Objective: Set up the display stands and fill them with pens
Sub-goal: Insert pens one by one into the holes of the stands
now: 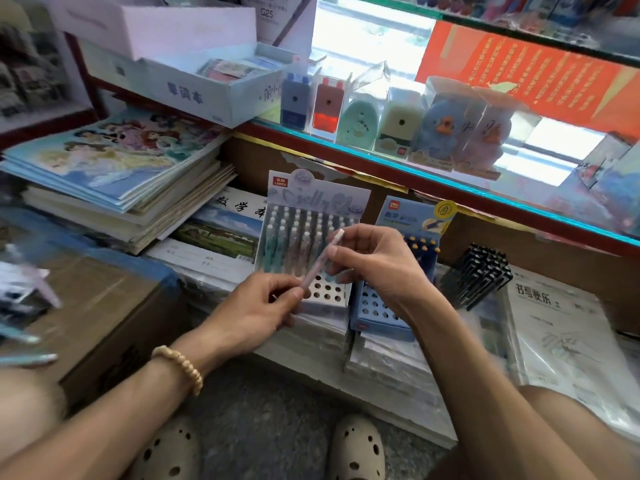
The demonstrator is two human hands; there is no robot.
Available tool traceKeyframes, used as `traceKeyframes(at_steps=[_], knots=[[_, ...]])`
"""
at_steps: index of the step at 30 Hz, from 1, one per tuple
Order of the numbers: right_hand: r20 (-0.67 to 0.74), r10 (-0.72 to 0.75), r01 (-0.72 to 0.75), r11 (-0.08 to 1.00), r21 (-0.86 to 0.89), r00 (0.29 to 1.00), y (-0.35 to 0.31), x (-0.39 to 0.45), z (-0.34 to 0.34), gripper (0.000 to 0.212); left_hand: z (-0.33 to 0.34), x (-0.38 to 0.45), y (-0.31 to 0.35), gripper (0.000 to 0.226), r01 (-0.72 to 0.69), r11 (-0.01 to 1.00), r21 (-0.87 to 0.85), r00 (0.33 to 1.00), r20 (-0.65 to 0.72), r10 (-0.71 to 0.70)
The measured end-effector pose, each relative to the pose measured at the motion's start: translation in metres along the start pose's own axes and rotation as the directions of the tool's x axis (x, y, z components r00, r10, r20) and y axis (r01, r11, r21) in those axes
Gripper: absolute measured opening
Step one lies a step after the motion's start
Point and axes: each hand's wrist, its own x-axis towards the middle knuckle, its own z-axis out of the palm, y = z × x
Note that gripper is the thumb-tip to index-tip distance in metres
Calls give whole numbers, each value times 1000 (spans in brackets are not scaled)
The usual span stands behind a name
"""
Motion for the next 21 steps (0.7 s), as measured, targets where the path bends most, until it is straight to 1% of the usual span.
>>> traceKeyframes(at_steps=[1,2,3,5,6,7,9,11,14,17,21], knots=[[-16,-9,8,1000,-19,1000,-2,1,2,10,-1,-2,0,16,-8,999,42,1000,-23,9],[-43,-25,24,999,-35,999,-4,1,4,9,-3,-3,-1,13,-16,991,131,998,-52,23],[-83,-47,43,998,-46,995,-6,3,6,10,-5,-4,-1,11,-11,964,265,996,-80,33],[-199,-109,90,991,-103,974,-7,9,7,15,-10,-8,-4,16,38,859,510,992,-126,30],[-261,-155,112,979,-172,953,-6,14,7,17,-13,-9,-5,20,64,818,572,989,-144,24],[-306,-199,123,961,-250,931,-3,19,8,18,-16,-11,-6,22,81,793,603,987,-161,21],[-339,-247,123,929,-349,908,4,28,14,16,-22,-17,-8,22,100,769,631,983,-181,21],[-340,-270,118,906,-406,901,12,35,25,14,-27,-22,-8,21,99,761,641,982,-185,29],[-314,-306,125,865,-485,899,21,40,41,11,-29,-29,-6,21,82,719,691,981,-183,64],[-296,-307,120,850,-513,905,27,44,52,10,-29,-33,-7,21,81,695,714,978,-191,82],[-291,-314,118,836,-536,904,28,49,59,10,-30,-37,-9,19,73,719,691,977,-193,87]])
